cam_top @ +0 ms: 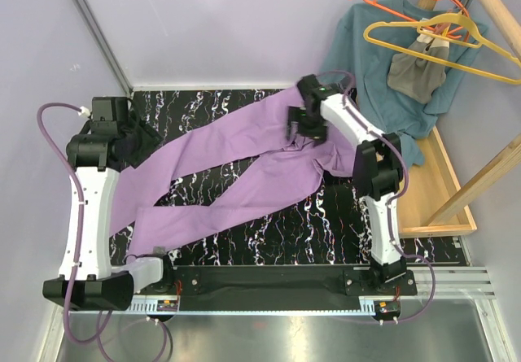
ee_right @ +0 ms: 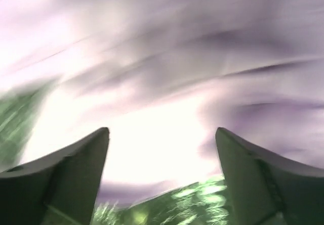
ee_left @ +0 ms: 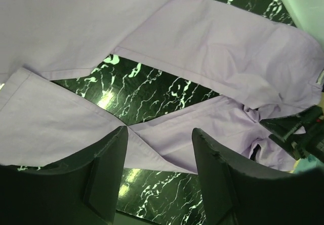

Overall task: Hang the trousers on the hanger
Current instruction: Flatten out the trousers at the center of the board.

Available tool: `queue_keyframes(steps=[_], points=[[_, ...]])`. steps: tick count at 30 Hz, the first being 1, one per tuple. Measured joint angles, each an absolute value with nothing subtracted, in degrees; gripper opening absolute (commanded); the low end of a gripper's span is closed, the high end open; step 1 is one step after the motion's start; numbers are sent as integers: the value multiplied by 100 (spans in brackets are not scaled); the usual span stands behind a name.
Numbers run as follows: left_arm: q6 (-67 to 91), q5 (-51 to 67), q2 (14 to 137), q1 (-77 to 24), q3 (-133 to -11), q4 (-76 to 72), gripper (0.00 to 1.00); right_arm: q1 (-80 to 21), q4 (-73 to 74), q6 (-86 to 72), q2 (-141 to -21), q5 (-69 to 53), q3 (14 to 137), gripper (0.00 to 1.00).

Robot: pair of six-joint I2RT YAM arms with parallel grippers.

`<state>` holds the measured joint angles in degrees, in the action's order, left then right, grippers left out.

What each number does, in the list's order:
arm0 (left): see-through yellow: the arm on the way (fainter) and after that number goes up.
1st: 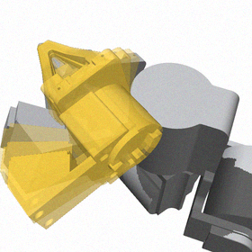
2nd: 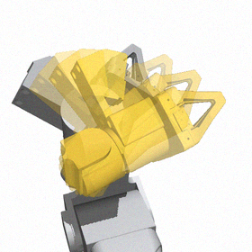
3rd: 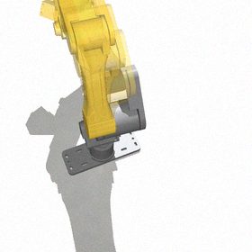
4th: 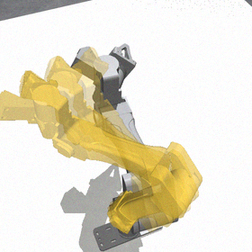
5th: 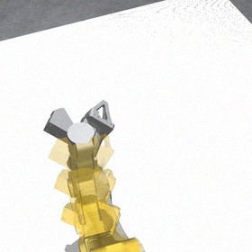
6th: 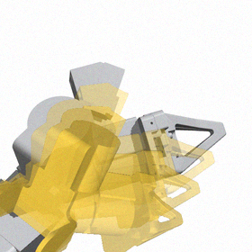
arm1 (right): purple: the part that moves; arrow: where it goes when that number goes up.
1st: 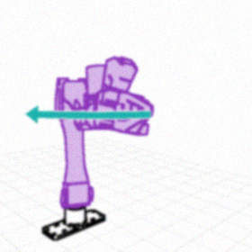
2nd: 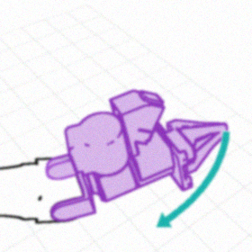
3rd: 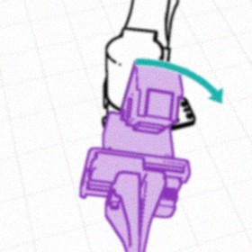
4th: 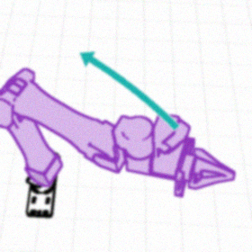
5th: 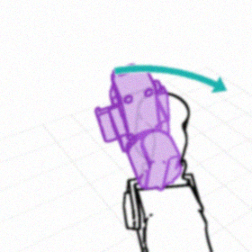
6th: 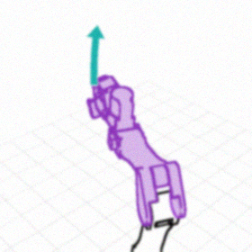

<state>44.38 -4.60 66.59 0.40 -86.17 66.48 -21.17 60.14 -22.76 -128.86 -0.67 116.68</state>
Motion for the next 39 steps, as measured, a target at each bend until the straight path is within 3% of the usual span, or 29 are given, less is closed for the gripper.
queue_keyframes(steps=[7,12,18,27,33,39], points=[[4687,-834,7046,40,-8842,7249,60,-3793,5070,-2250,-12597,-3221,11987,100],[5107,-1197,6788,40,-8543,7376,61,-4034,4569,-2611,-13168,-4283,12361,100],[5804,-1267,6661,274,-6995,7533,56,-3918,4842,-2788,-13262,-3844,12090,97],[6296,-1291,7181,687,-5688,6930,44,-3841,5109,-2574,-11614,-3153,10062,97],[6556,-1262,7384,690,-4950,5986,55,-3448,4871,-2504,-10772,-3157,9356,97],[6635,-1288,8123,694,-4915,5280,55,-2853,4676,-2436,-10624,-3232,8757,97]])
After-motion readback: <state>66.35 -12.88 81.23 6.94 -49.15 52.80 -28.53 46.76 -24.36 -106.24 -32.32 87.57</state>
